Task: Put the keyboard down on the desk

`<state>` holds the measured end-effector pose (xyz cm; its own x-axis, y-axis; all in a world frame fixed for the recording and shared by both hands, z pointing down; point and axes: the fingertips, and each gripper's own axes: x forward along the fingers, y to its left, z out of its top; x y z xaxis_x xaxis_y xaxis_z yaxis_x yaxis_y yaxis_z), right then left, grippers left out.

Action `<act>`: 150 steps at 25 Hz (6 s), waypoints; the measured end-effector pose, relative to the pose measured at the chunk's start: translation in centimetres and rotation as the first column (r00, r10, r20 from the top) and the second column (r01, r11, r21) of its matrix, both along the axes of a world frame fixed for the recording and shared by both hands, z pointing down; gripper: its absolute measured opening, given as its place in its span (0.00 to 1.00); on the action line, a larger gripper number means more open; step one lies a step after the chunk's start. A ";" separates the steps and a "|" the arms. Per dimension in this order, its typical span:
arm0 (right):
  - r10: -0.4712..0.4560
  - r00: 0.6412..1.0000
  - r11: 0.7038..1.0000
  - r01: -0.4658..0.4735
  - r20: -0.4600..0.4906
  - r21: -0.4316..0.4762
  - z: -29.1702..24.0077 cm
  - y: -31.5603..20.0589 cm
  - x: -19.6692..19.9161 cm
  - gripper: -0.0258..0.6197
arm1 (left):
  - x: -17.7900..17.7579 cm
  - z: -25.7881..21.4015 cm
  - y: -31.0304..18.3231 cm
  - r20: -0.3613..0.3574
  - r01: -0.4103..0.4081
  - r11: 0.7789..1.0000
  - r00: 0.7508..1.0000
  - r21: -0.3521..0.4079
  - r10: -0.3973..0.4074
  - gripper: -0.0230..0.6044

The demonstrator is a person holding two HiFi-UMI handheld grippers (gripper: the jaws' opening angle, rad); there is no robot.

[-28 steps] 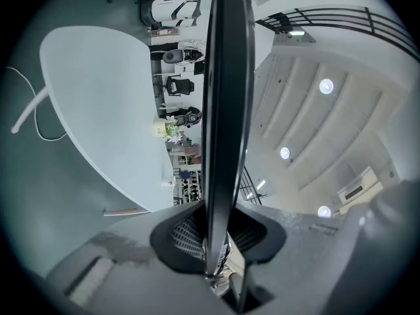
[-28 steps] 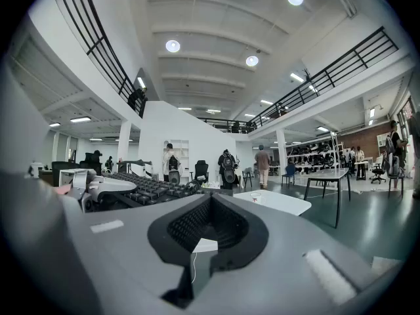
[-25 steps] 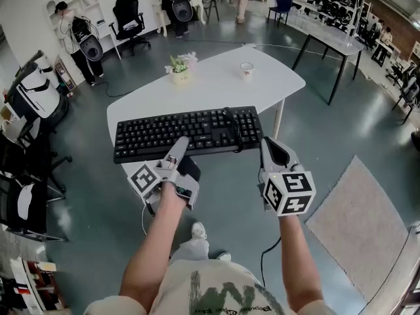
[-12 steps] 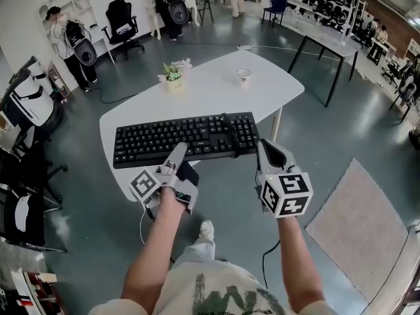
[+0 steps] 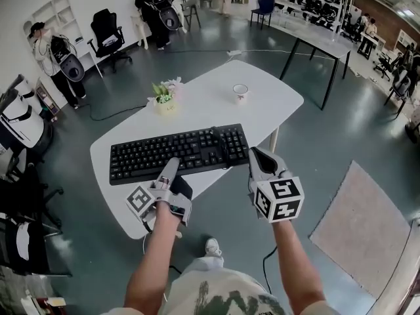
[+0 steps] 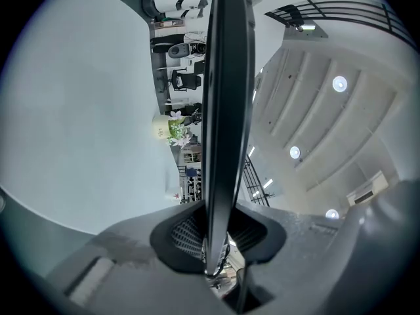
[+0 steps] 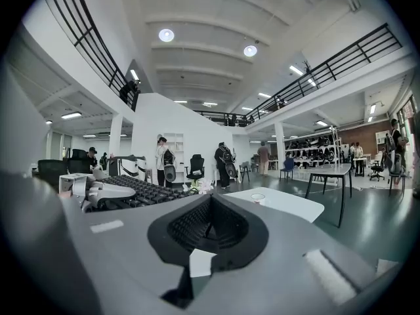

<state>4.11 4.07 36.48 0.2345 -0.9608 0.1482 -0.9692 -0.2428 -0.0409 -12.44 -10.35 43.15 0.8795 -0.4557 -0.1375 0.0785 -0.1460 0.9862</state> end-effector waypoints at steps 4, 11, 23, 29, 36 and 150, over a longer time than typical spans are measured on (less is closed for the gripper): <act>0.003 1.000 1.000 -0.003 0.001 -0.010 -0.1 -2.8 0.9 0.04 | 1.2 0.3 -2.7 0.010 -0.010 1.000 1.000 -0.002 0.010 0.18; 0.005 1.000 0.999 -0.005 0.002 -0.040 -0.2 -7.4 2.0 0.04 | 2.6 0.7 -6.9 0.000 -0.015 0.999 1.000 -0.034 0.015 0.18; -0.001 1.000 0.998 -0.001 -0.024 -0.070 -0.1 -13.1 2.4 0.04 | 3.4 1.8 -11.8 -0.022 -0.008 0.998 1.000 -0.069 0.007 0.18; -0.020 0.999 0.997 0.018 -0.028 -0.073 0.7 -14.4 2.9 0.04 | 4.1 3.2 -12.4 -0.031 -0.002 0.996 1.000 -0.087 -0.001 0.18; -0.067 0.997 0.995 0.064 -0.032 -0.072 1.2 -16.3 4.6 0.04 | 5.3 3.8 -13.4 -0.028 0.041 0.995 0.999 -0.091 -0.044 0.18; -0.674 0.719 0.686 0.694 0.170 -0.218 12.0 -29.9 12.3 0.04 | 14.7 18.2 -17.8 0.359 0.608 0.614 0.793 -0.503 -0.492 0.63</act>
